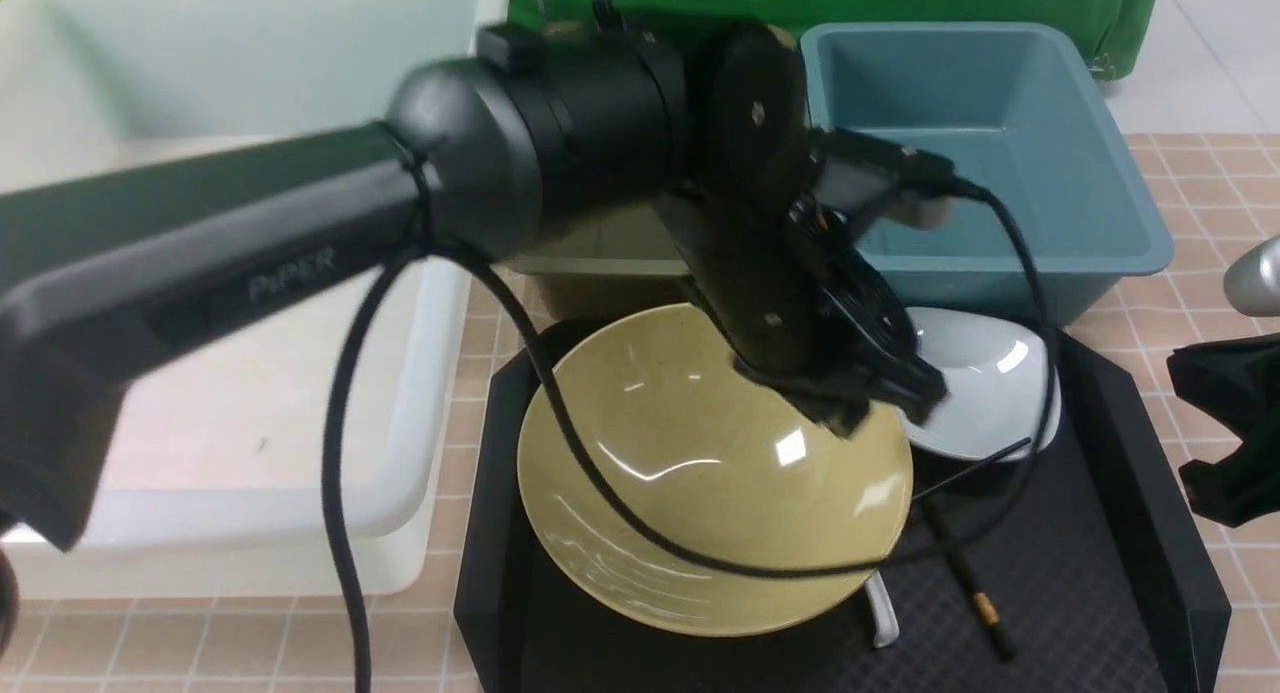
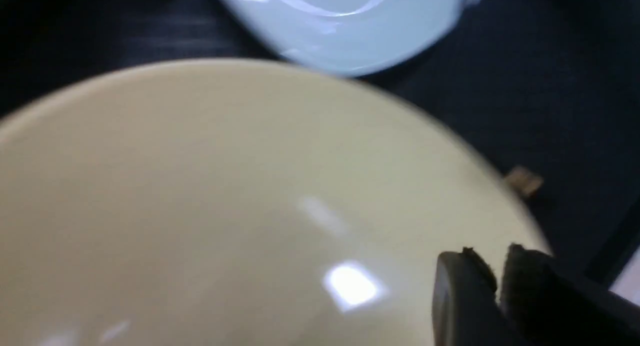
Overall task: On brown table put chopsticks spoon bowls plates into blue grey white boxes.
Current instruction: 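Grasp the large bowl on the tray by its rim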
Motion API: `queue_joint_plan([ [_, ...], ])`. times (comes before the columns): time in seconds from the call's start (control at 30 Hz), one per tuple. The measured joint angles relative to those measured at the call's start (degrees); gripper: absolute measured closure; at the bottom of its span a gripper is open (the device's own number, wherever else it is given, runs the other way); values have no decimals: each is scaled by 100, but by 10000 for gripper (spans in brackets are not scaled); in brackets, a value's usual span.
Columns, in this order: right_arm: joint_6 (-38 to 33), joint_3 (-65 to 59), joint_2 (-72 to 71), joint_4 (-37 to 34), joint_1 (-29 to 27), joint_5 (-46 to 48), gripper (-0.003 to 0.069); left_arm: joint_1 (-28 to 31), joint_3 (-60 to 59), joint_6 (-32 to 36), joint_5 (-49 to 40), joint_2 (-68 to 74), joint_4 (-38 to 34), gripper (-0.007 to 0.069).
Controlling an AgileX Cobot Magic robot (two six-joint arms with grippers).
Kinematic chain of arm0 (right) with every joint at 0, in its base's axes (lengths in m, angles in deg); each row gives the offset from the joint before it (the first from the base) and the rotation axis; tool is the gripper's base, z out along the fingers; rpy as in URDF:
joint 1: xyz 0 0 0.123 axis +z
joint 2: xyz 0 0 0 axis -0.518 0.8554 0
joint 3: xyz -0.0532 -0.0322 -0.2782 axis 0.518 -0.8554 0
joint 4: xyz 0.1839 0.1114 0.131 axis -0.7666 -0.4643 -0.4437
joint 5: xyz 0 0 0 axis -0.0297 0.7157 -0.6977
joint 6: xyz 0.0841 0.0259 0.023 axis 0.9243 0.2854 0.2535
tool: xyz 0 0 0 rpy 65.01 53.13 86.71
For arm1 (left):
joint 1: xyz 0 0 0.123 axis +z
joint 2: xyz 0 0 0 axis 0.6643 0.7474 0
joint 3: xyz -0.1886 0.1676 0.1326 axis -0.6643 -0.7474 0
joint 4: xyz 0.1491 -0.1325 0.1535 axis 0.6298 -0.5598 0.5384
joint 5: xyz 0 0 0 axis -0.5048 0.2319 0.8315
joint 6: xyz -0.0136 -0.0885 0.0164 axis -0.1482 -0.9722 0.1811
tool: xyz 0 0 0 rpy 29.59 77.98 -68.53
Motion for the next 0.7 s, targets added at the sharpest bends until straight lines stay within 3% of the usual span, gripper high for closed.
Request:
queue_joint_plan([
  [0.17, 19, 0, 0, 0, 0, -6, 621, 432, 82, -563, -698, -94, 1382, 240],
  [0.3, 38, 0, 0, 0, 0, -12, 619, 734, 82, -784, -768, -27, 1762, 152],
  [0.7, 81, 0, 0, 0, 0, -34, 615, 1011, 82, -863, -651, 573, 1659, 125],
])
